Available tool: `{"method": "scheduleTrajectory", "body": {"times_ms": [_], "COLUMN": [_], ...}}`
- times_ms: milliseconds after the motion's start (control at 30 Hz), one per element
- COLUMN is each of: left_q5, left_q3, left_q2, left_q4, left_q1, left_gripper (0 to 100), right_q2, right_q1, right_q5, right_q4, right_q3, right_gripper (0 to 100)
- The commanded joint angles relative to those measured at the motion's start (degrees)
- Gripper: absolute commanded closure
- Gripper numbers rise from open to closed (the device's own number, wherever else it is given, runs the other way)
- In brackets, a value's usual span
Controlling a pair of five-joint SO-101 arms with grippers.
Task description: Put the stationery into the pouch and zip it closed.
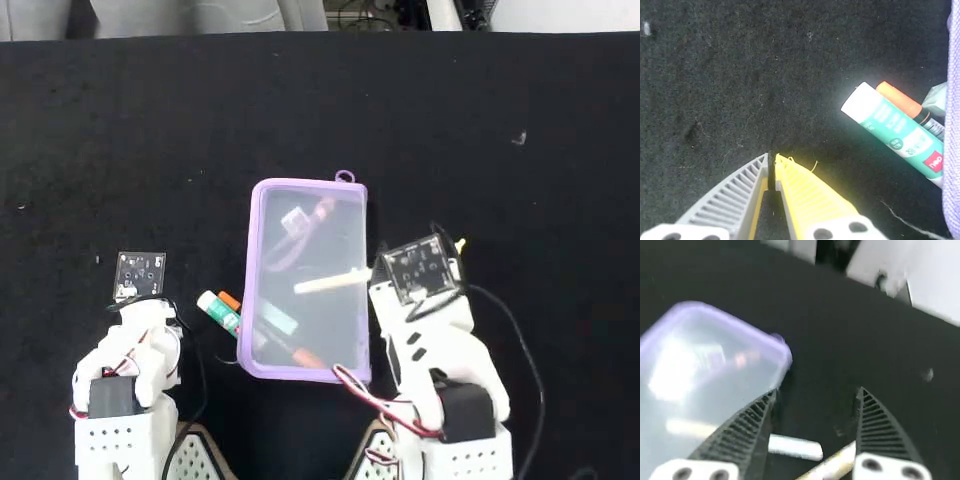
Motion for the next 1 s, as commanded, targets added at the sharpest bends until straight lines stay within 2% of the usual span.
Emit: {"method": "scheduleTrajectory", "body": {"times_ms": [0,167,367,733,967], "left_q5": [0.09,0.09,0.09,0.09,0.09], "left_q3": [1.36,1.36,1.36,1.36,1.36], "left_q2": [-0.26,-0.26,-0.26,-0.26,-0.26], "left_q4": [-0.97,-0.97,-0.97,-0.97,-0.97], "left_q1": [0.4,0.4,0.4,0.4,0.4], "left_gripper": [97,97,97,97,97], "right_q2": [6.73,24.84,44.97,77.05,96.57], "right_q1": [-4.48,-8.62,-17.93,-32.18,-33.76], "right_q5": [-0.53,-1.14,-10.02,-11.87,-11.69], "right_q4": [-2.37,-10.99,-16.88,-18.46,-18.55], "right_q3": [-6.46,-10.86,-20.79,-40.84,-50.33], "right_gripper": [75.8,75.8,75.8,75.8,75.8]}}
